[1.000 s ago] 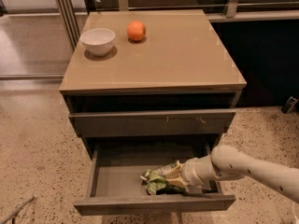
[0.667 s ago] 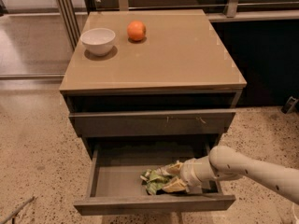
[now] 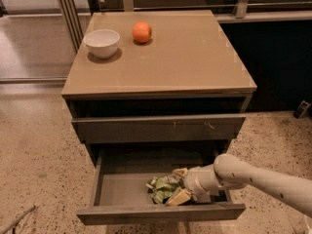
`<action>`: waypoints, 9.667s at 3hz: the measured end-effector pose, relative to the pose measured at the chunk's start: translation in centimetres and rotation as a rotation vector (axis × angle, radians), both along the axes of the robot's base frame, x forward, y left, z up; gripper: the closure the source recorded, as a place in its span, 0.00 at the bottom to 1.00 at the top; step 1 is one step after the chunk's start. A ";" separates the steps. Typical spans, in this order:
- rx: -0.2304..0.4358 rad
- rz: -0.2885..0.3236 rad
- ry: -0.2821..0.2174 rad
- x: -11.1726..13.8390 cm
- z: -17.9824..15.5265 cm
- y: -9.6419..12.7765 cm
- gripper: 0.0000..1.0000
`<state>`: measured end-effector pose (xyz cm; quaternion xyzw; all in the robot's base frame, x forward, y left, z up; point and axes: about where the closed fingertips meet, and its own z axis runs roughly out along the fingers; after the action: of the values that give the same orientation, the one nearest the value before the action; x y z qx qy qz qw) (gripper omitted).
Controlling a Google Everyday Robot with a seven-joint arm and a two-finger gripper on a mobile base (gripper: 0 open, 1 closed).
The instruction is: Pick green jalapeno chip bag from middle drawer and place on counter
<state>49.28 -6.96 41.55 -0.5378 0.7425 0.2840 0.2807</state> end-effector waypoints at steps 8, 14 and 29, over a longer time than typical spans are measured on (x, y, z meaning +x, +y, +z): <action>-0.019 0.013 0.006 0.6 5.5 0.6 1.00; 0.013 -0.075 -0.152 3.3 2.3 0.6 0.66; -0.044 0.044 -0.311 2.4 26.9 6.2 1.00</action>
Offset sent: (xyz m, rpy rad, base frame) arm 0.0130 0.0197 -0.0474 -0.0196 -0.0785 0.0646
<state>51.64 -0.81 68.46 -0.5976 0.6842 0.1871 0.3740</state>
